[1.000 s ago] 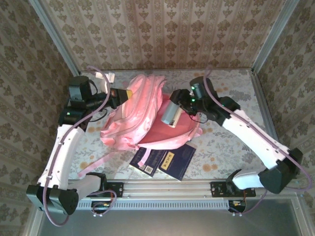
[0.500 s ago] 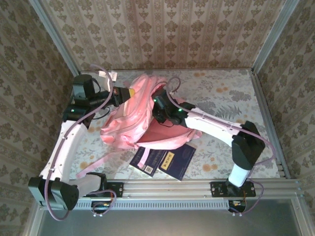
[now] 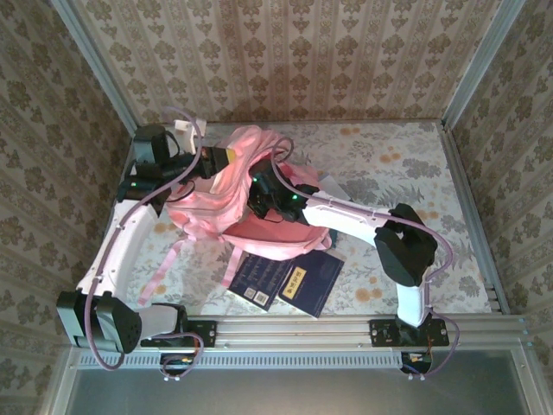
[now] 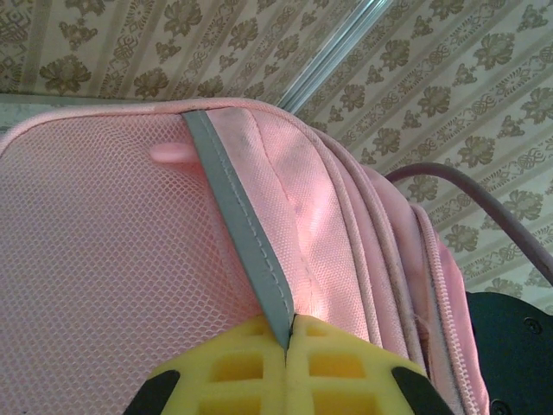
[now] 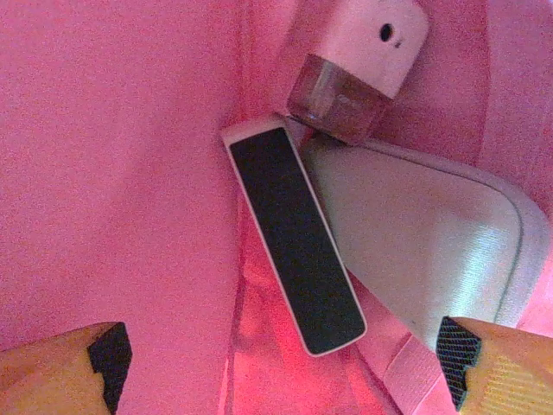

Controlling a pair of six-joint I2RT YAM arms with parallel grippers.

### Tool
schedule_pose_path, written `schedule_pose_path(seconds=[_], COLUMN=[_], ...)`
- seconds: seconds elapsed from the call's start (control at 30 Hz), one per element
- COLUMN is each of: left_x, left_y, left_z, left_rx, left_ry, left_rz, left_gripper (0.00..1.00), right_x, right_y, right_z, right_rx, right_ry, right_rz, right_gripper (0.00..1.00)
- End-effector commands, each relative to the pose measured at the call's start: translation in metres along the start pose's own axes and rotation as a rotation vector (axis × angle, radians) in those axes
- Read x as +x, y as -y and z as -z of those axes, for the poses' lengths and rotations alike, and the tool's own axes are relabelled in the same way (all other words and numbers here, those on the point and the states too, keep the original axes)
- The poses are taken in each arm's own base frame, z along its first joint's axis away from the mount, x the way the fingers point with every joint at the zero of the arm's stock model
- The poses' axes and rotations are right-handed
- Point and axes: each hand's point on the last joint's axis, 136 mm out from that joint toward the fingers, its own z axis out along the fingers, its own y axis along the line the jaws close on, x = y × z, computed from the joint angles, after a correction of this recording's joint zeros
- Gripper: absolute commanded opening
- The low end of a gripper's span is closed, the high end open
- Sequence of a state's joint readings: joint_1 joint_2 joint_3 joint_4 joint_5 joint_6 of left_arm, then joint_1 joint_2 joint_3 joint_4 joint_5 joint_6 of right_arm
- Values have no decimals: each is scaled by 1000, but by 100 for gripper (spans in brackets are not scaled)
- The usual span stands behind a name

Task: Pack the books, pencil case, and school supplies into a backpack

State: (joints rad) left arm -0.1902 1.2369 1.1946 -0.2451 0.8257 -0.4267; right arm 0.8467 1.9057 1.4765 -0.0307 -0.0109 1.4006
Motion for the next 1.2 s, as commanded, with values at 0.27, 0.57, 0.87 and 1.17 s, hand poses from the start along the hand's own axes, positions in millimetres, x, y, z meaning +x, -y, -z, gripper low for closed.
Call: schedule_pose_path(seconds=[0.27,0.57,0.87,1.17], left_x=[-53,-53,-32,-17], left_y=[-9,-55,-92,-104], left_z=[59,71,65,81], left_rx=[-346,-484,-560,-640], left_ry=[248,300,316,356], left_rz=[-145,15,68,86], left_gripper=[0,0,0,0], right_x=[-30,-74,-77,-79], right_y=[-13,49,153,205], right_z=[109,195,212,178], right_rx=[111,360,686,891], right_ry=[97,214,83,-48], right_rz=[559,680,681,613], right_gripper=[93,94,100,100])
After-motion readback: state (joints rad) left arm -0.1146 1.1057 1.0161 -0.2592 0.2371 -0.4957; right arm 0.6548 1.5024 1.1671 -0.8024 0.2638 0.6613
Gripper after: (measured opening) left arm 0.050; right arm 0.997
